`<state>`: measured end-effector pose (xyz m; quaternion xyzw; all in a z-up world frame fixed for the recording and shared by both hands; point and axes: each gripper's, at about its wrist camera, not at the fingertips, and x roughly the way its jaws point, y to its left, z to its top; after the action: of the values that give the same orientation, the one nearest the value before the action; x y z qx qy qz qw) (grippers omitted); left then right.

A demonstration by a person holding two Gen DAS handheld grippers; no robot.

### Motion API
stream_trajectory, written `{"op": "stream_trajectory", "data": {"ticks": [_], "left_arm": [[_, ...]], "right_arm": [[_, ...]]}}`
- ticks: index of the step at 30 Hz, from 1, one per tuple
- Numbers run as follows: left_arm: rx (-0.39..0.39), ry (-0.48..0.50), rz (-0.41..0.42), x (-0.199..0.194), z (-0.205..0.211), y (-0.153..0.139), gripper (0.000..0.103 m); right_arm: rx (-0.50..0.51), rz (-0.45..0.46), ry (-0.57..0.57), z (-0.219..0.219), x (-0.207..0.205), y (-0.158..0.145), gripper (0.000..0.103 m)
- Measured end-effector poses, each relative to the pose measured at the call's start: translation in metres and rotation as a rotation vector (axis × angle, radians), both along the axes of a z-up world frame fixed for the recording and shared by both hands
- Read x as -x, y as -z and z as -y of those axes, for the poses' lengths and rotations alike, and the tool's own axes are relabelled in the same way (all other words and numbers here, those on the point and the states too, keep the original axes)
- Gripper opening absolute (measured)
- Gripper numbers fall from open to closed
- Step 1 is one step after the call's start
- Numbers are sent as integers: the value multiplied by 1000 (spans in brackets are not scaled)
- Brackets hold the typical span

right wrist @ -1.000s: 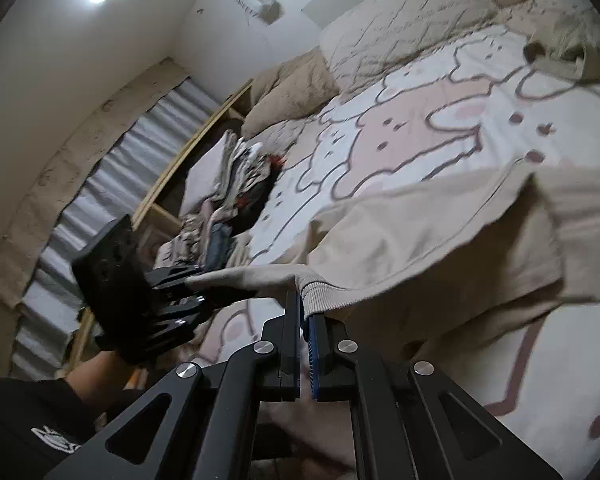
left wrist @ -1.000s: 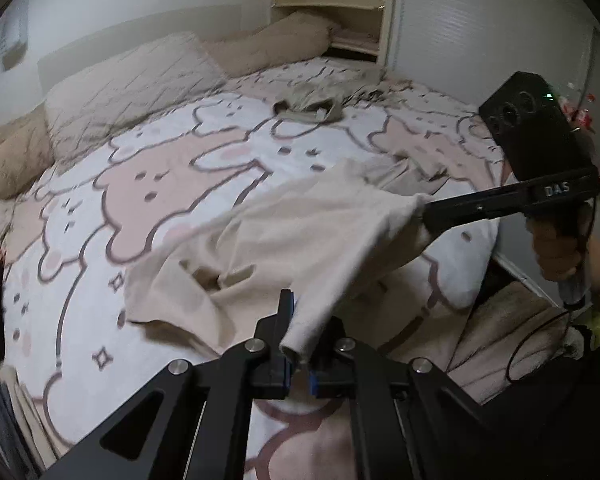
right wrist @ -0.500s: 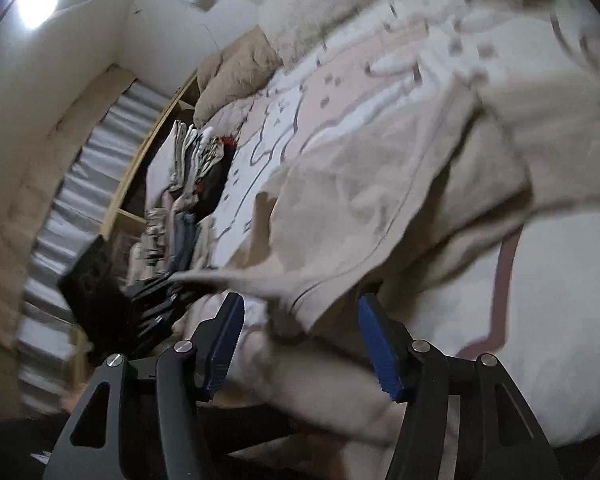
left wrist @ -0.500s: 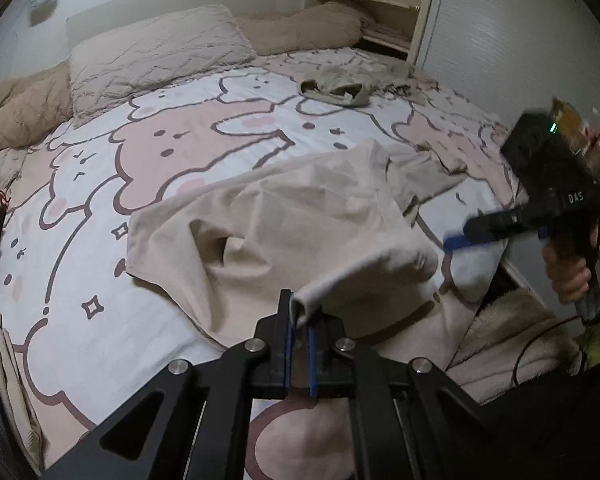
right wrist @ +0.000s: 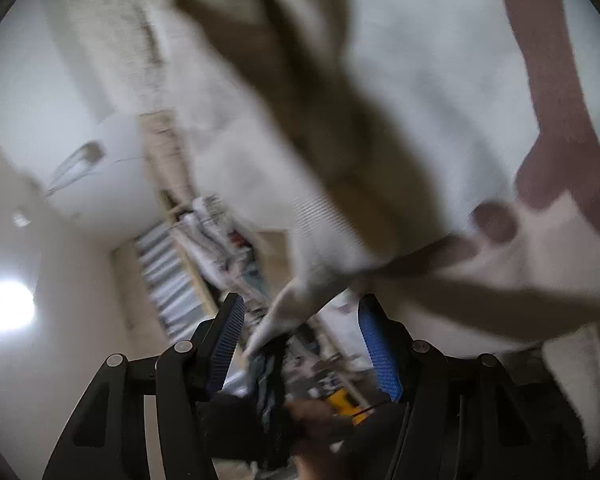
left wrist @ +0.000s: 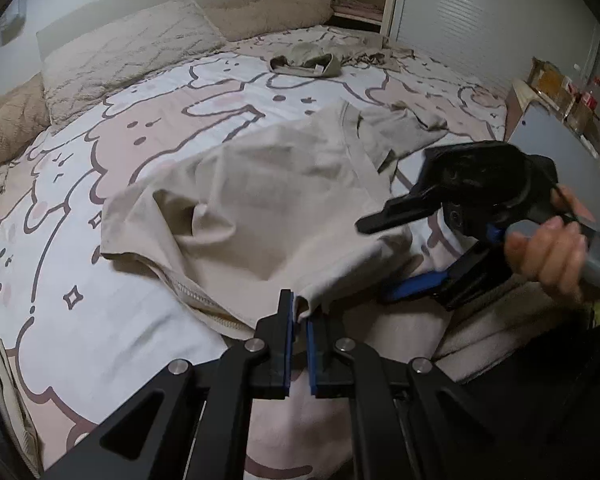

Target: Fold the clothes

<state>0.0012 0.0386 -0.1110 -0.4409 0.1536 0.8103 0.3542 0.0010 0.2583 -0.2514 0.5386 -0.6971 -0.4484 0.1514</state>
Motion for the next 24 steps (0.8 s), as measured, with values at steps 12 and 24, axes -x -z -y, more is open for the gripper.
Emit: {"op": "stream_trajectory", "data": {"ticks": [12,24], "left_arm": [[-67,-45,-28,5,24,-42,52],[-155,3,-263,54,-30,-117,53]], "right_arm": [[-562,-532,-201,8,29,-108,7],[-1099,-1051,-56,-112,23,-348,4]]}}
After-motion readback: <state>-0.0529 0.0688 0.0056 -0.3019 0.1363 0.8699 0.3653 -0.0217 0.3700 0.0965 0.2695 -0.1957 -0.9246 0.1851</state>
